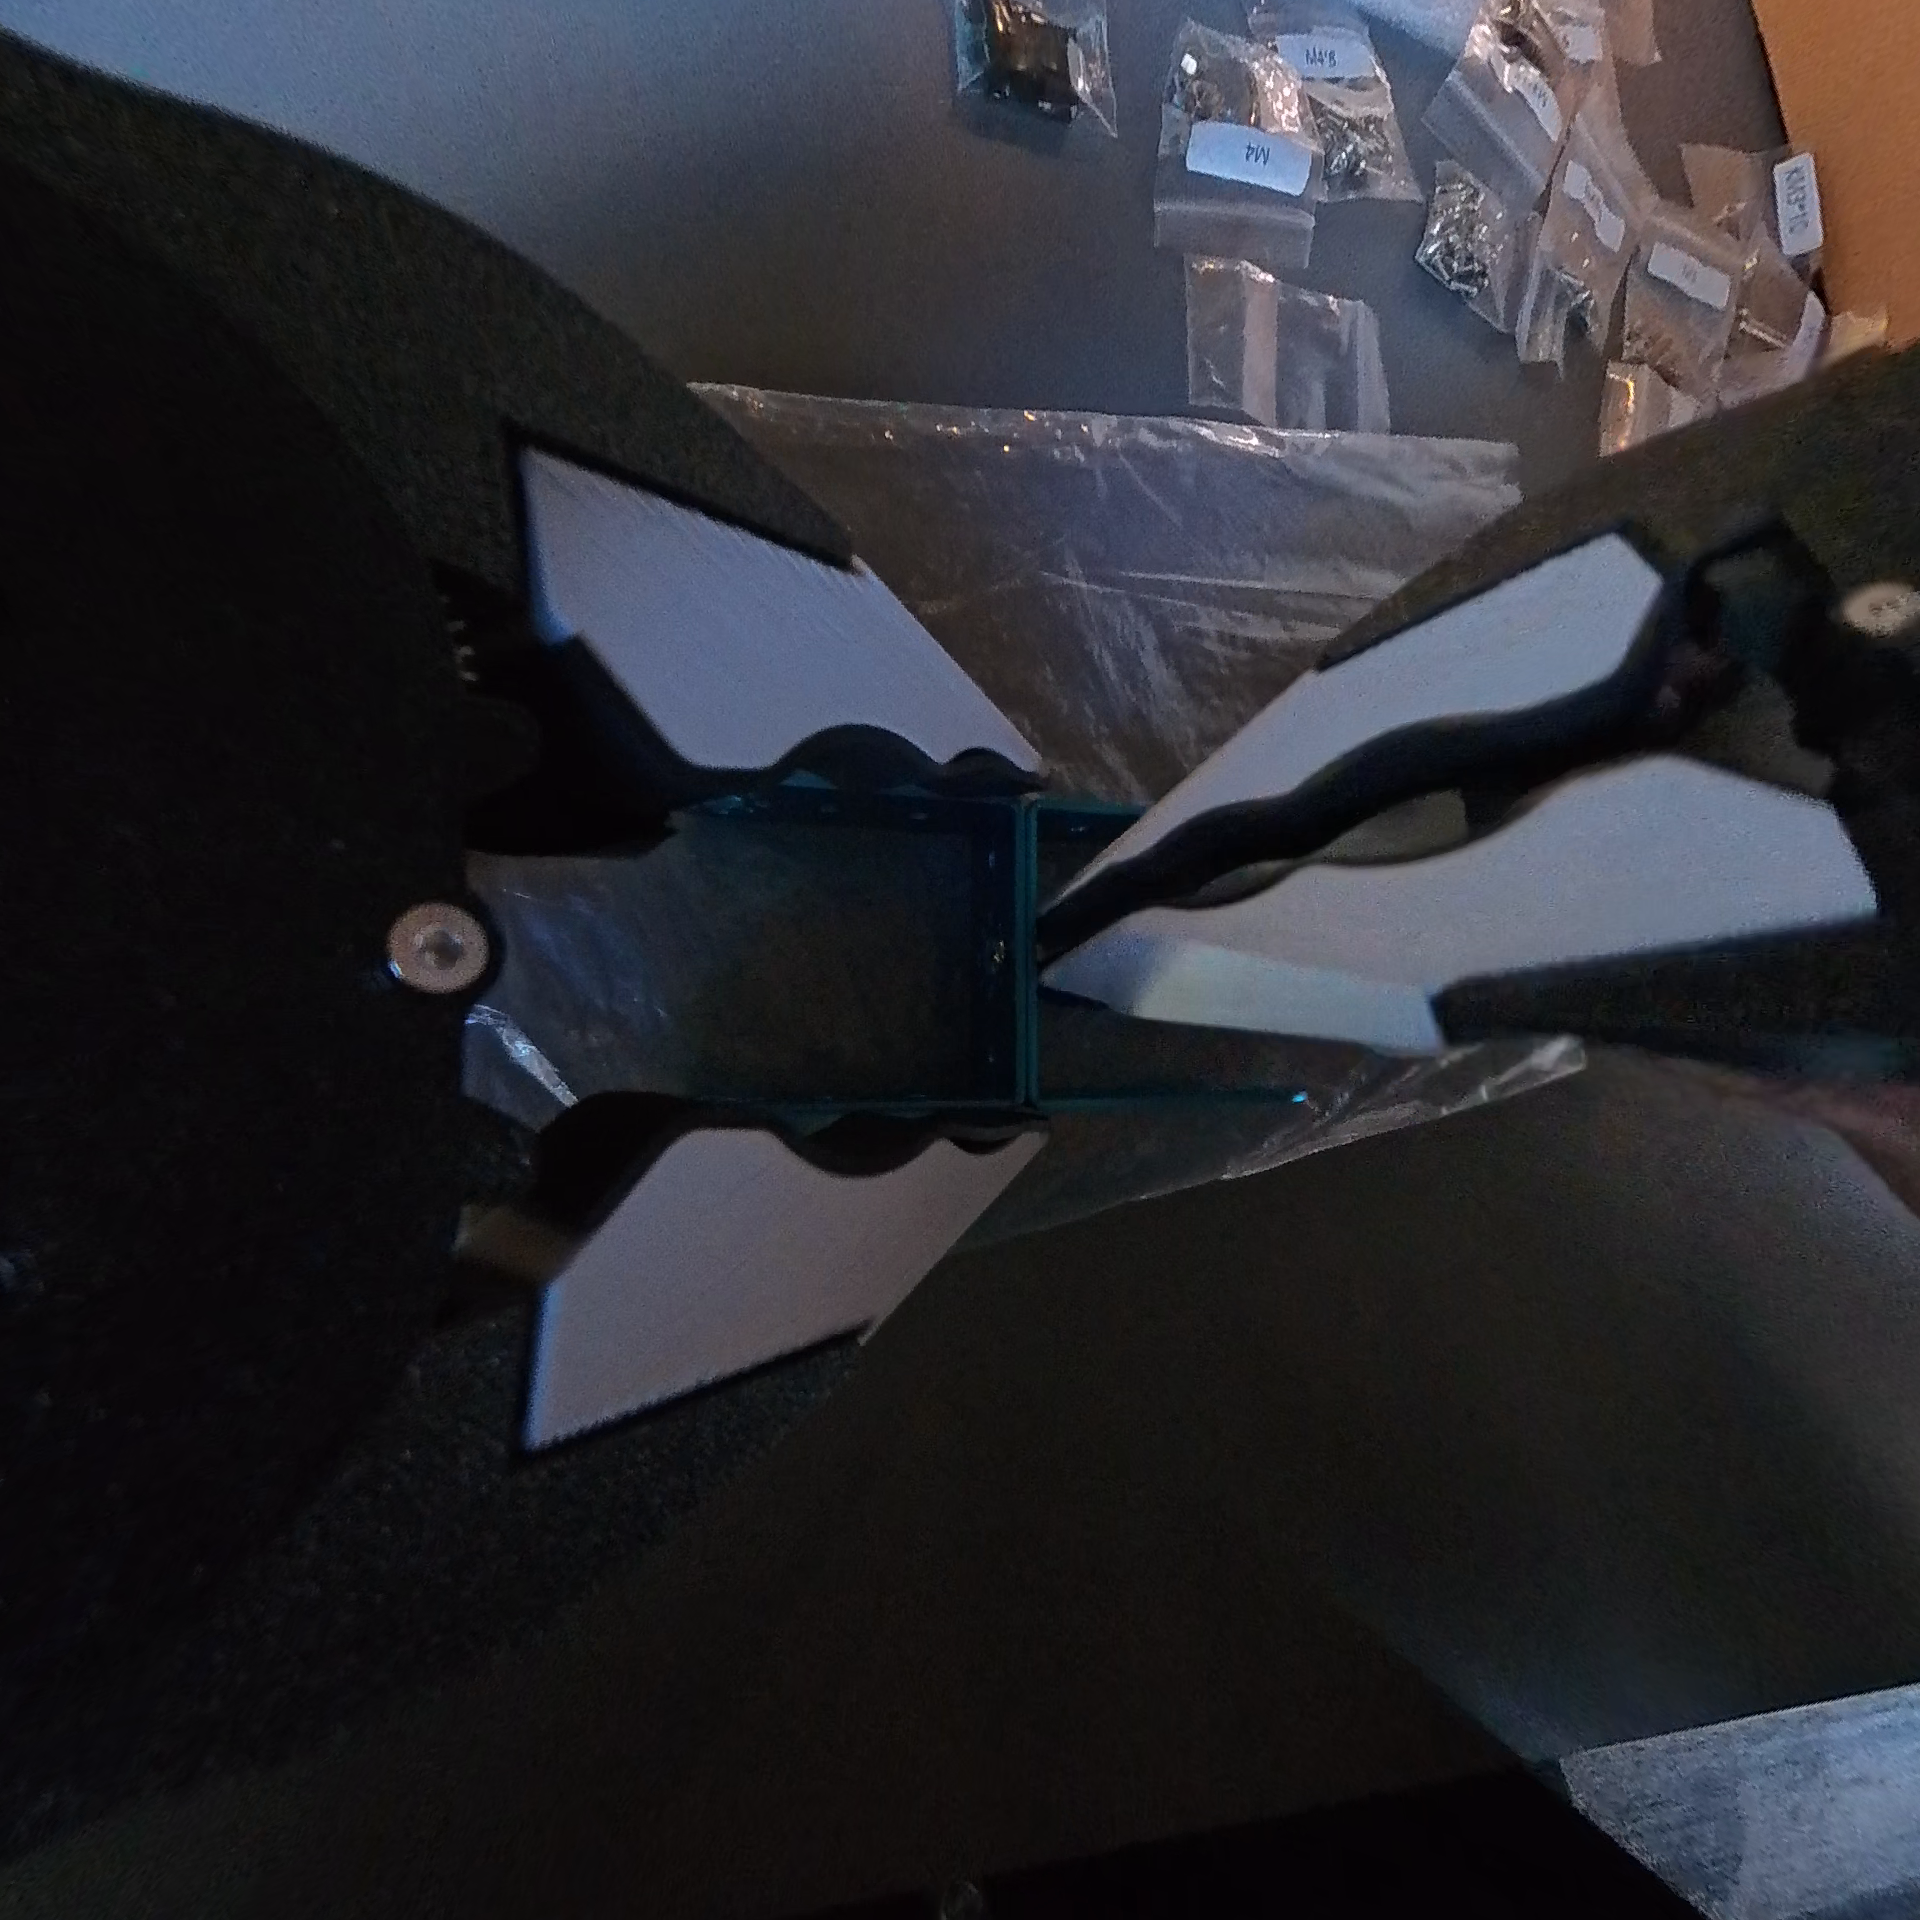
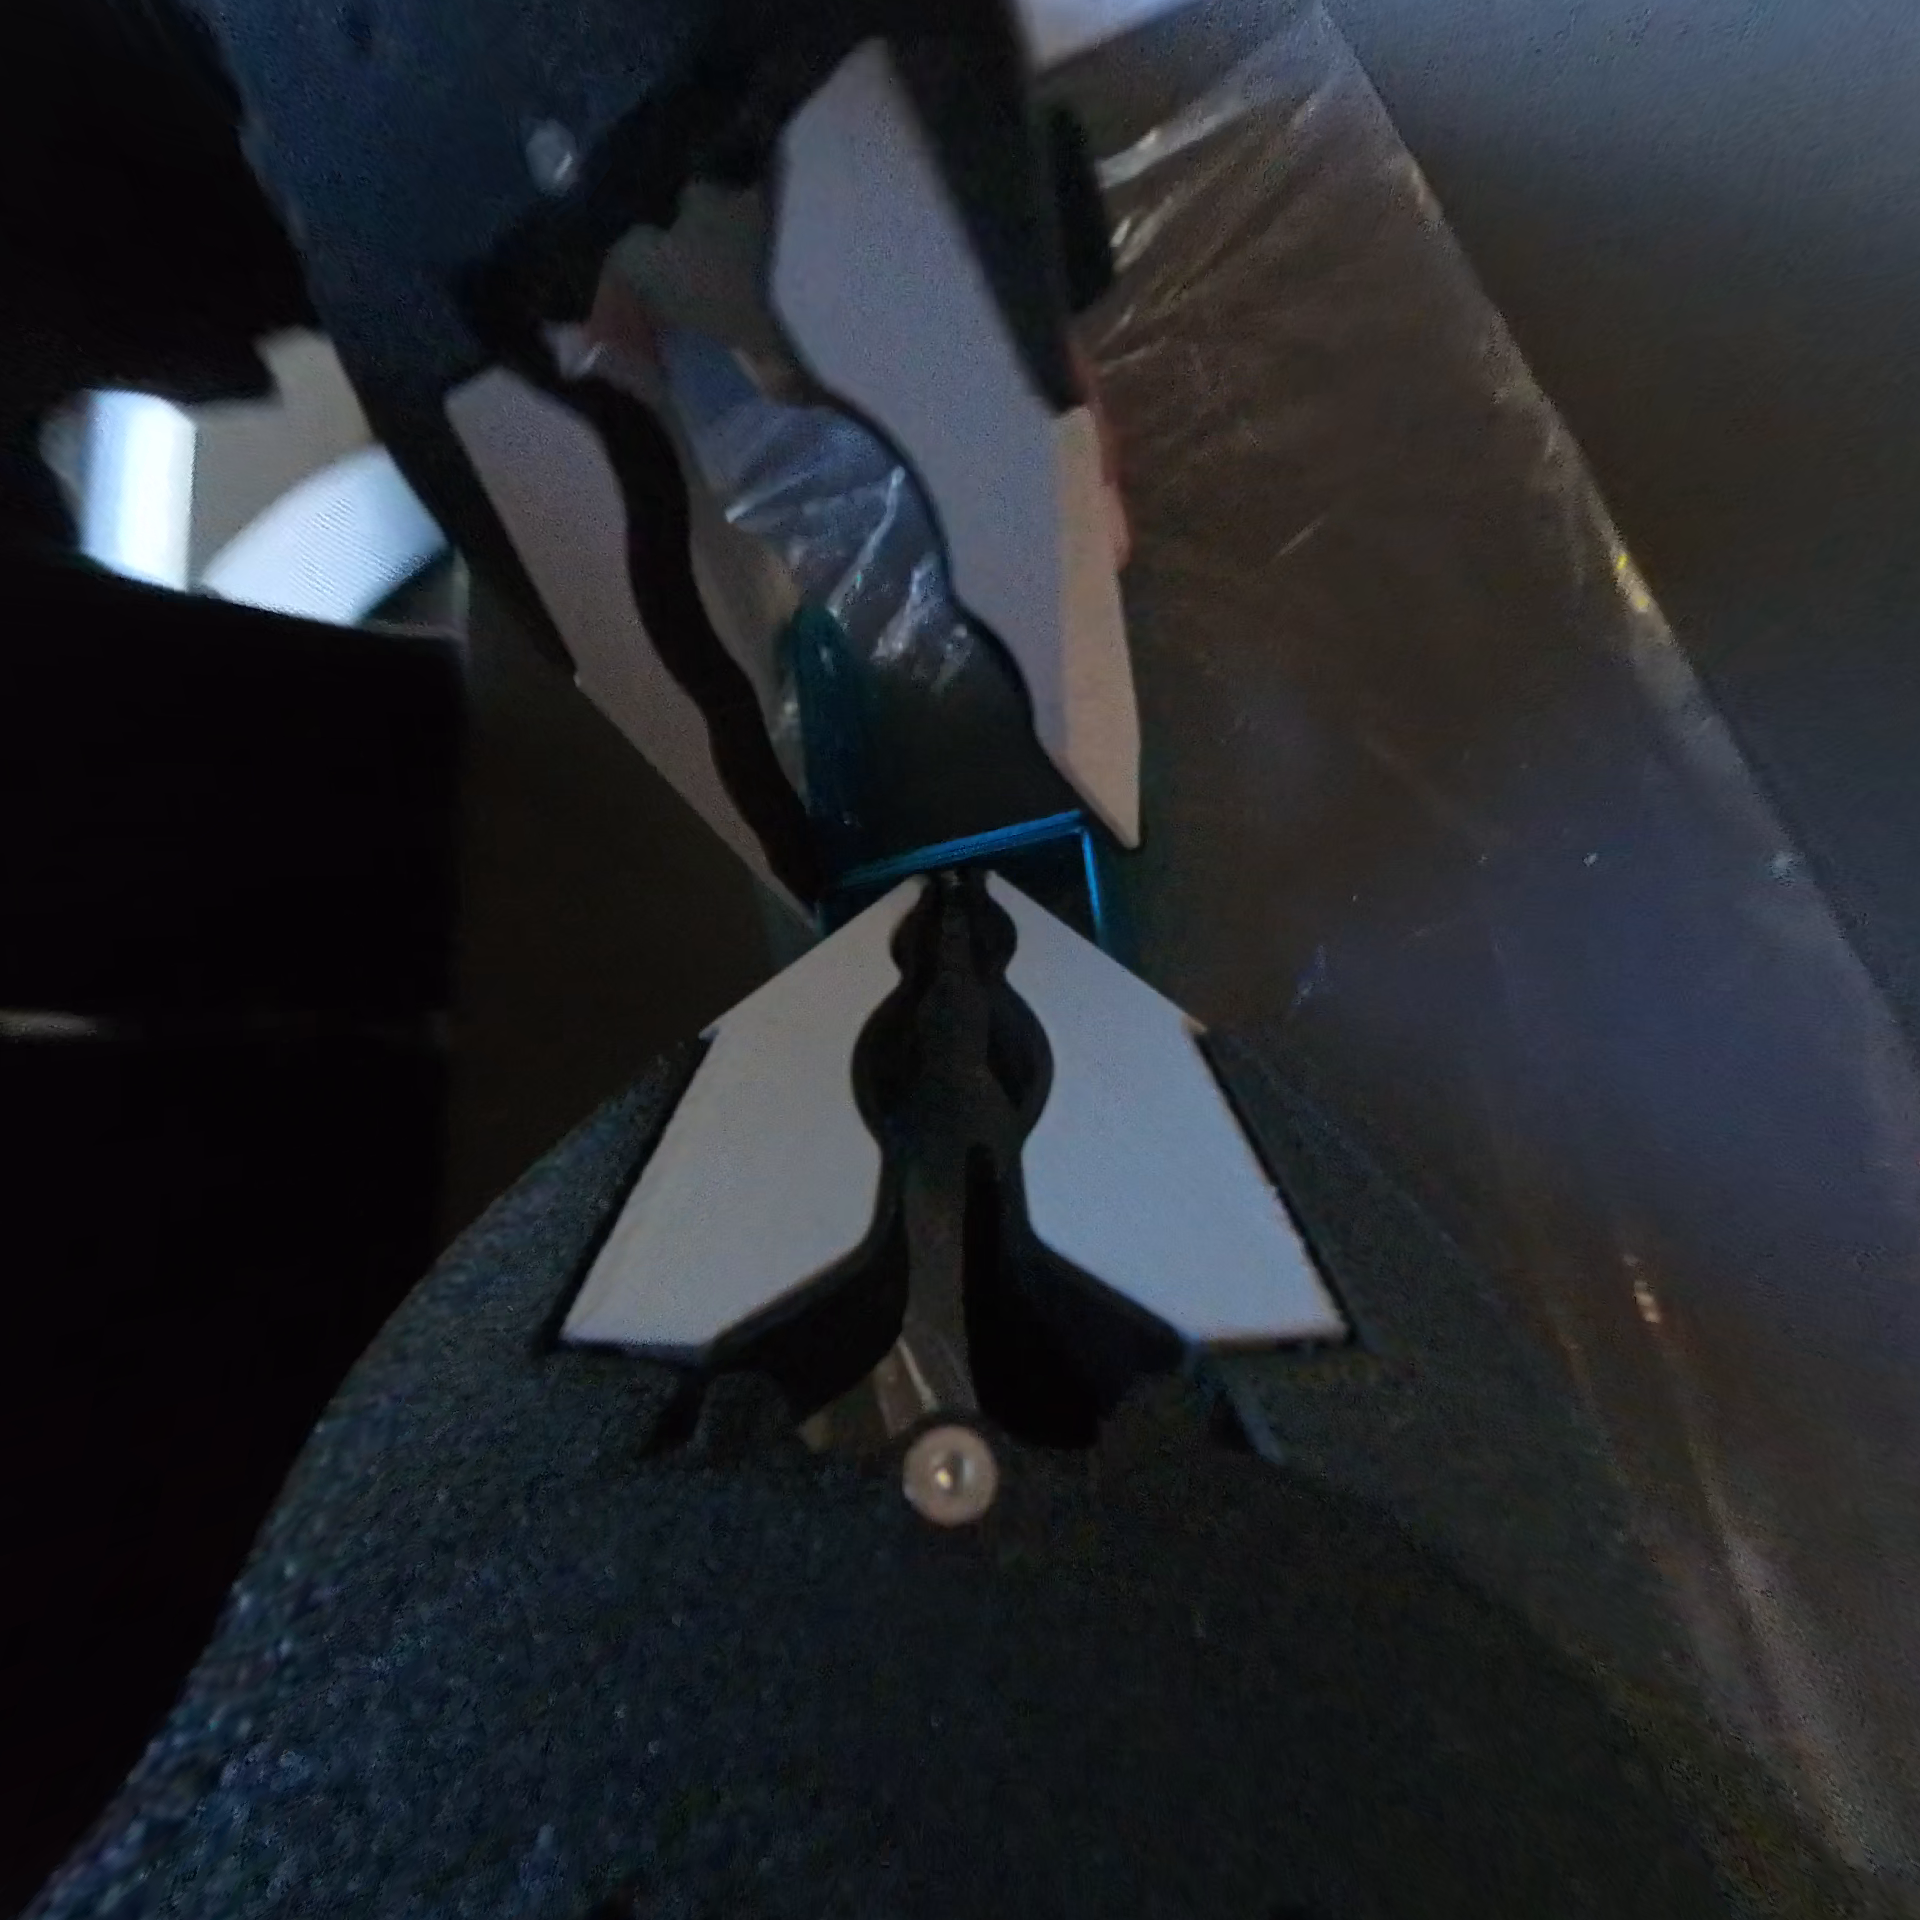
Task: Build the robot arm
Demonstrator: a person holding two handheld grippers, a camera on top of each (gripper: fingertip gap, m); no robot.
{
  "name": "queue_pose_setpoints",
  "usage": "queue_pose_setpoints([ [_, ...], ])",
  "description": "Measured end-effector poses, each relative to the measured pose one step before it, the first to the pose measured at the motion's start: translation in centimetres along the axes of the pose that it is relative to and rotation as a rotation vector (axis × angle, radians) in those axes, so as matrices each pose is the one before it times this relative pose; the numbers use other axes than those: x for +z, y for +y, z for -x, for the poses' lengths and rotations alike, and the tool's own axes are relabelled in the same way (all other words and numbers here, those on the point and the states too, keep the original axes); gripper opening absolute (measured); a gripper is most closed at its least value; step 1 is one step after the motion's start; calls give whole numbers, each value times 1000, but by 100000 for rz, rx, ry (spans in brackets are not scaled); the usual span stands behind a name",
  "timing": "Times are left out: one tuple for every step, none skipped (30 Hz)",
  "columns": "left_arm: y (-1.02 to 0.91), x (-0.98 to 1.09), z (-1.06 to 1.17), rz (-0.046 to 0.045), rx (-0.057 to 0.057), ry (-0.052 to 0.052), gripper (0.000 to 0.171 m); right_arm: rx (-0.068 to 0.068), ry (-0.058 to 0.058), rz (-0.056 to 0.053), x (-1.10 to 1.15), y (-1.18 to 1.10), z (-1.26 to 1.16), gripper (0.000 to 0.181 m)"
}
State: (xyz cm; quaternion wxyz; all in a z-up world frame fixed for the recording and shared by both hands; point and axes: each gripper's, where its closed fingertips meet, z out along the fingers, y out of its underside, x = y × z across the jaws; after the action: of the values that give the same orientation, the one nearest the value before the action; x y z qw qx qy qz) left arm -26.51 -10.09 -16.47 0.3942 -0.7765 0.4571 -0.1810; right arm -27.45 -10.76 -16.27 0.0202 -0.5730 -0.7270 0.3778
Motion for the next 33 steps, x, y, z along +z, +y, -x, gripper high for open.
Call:
queue_pose_setpoints([
  [6, -9, -1, 5, 48, -90, 61, 6307, -3927, 105, -23, -32, 10, 3],
  [6, -13, 0, -56, -23, 1, 61, 4854, -2789, -522, 28, 24, 29, 3],
  [4, 8, 1, -4, 39, -92, 61, 4871, -2781, -357, -16, 11, 46, 3],
  [-10, 13, -15, 30, 55, -41, 61, -464, -398, -678, -17, 15, 11, 3],
  [-2, 4, -7, 2, -50, 85, 61, -5731, 2717, -670, -36, 83, -125, 4],
  [1, -1, 8, -36, -91, 90, 61, -4686, 5386, 623, -72, 214, -424, 6],
  [-1, 1, 3, -11, 8, -16, 62, -5966, 3414, 218, -50, 77, 20, 12],
  [1, -4, -7, -11, -1, -8, 61, -6841, 4429, -61, -64, 56, -16, 17],
  [4, -5, 1, -15, -16, 24, 61, -7300, 6154, 737, -87, 120, -269, 16],
  [-3, 4, 9, 0, 8, 0, 62, -7656, 5742, -181, -107, -42, -124, 17],
  [3, -5, -3, 2, 21, -26, 62, -7141, 4541, -943, -132, -197, 37, 16],
  [-1, 0, 5, -4, 8, -29, 61, -5962, 4107, -374, -131, -199, -5, 16],
  [0, 0, 2, -2, -8, -20, 61, -5140, 2969, -896, -143, -297, 77, 17],
  [-5, 6, -5, 3, -5, -5, 61, -3934, 1438, -1404, -123, -370, 193, 16],
  [1, 0, -1, 5, -7, 4, 62, -2643, 1165, 368, 9, -114, 93, 17],
  [1, -4, -4, -9, 4, -27, 61, -2685, 1159, 627, 73, -41, 40, 18],
  [-2, 1, 9, -14, -7, -69, 61, -2290, 789, 1213, 157, 85, 39, 16],
  [-2, 1, -8, 9, -35, -57, 61, -1208, 642, 2600, 283, 283, -27, 16],
  [0, 0, 3, 1, -32, -37, 62, -856, 433, 1773, 262, 202, -18, 16],
  [5, -6, 6, -6, -60, -38, 61, -617, 488, 128, 67, -41, -34, 15],
  [-1, -2, -5, -6, 37, -106, 62, -710, 747, -628, -72, -99, -85, 10],
  [1, 0, 9, 25, -13, -172, 62, 446, 30, -74, -14, -20, -60, 8],
  [2, -4, -7, -4, -70, -47, 61, 2418, -1499, 441, 44, 15, 42, 7],
  [0, 0, -2, 2, 9, 17, 61, 1869, -1871, -237, -33, -68, 107, 5],
  [1, 0, -3, 4, 26, 35, 61, 2166, -2303, 205, 3, 7, 136, 3],
  [-4, 5, 3, 14, 44, -34, 61, 5008, -3513, 737, -1, 6, 10, 3],
  [-1, -3, -10, -2, 55, -57, 61, 7377, -5505, 911, 15, 10, 51, 3],
  [-9, 11, 2, 20, 61, -60, 61, 8358, -6822, 814, -18, 22, 63, 3],
  [-4, -8, 5, 48, 52, -100, 61, 7809, -6654, 792, -15, -8, 31, 3],
  [0, -3, 5, -20, 17, -89, 61, 7914, -6347, 468, 59, 29, 33, 3],
  [9, 2, 6, 14, 95, -157, 61, 8703, -6947, 304, -9, -1, 101, 3],
  [5, -5, 9, 35, 74, -189, 61, 7341, -5556, 6, 14, 11, 30, 3],
  [-6, 4, -8, -2, 51, -110, 62, 8482, -5662, -71, 0, 36, 55, 3],
])
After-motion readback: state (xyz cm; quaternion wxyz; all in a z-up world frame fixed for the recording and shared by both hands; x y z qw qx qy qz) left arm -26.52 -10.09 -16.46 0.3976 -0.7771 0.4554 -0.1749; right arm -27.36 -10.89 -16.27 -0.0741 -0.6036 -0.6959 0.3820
